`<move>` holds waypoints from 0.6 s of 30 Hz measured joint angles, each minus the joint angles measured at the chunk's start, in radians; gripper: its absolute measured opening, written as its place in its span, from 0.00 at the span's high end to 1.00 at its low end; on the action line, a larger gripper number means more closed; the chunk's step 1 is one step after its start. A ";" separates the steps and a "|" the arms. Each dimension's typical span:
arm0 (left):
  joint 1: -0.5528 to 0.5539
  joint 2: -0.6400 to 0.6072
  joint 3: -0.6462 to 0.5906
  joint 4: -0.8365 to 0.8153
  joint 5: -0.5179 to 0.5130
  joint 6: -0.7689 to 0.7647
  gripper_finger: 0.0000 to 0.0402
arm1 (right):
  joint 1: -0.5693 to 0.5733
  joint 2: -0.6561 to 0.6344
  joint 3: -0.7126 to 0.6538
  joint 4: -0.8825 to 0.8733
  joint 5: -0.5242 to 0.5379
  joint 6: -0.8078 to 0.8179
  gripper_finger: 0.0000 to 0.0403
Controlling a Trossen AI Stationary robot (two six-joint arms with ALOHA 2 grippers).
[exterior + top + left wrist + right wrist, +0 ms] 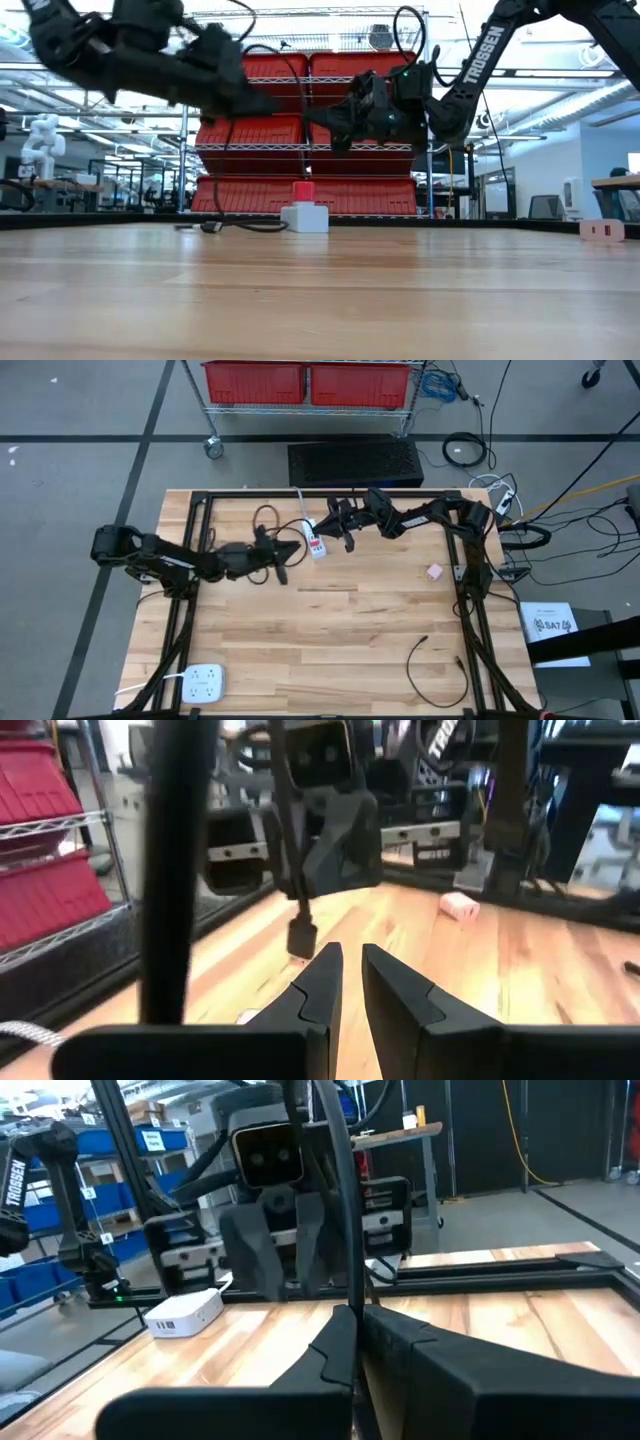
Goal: Insert USB
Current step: Insert the top black charger cable into the pink charger adapter
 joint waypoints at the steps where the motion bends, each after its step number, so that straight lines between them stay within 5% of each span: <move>1: 0.000 0.000 0.019 -0.018 0.001 0.005 0.88 | 0.000 -0.004 0.000 0.000 0.001 0.000 1.00; 11: 0.066 0.000 0.029 0.094 0.062 -0.058 0.87 | 0.037 -0.033 0.000 0.001 0.003 -0.015 1.00; 18: 0.079 0.036 0.029 0.100 0.158 -0.134 0.71 | 0.052 -0.056 0.000 0.077 0.031 0.011 1.00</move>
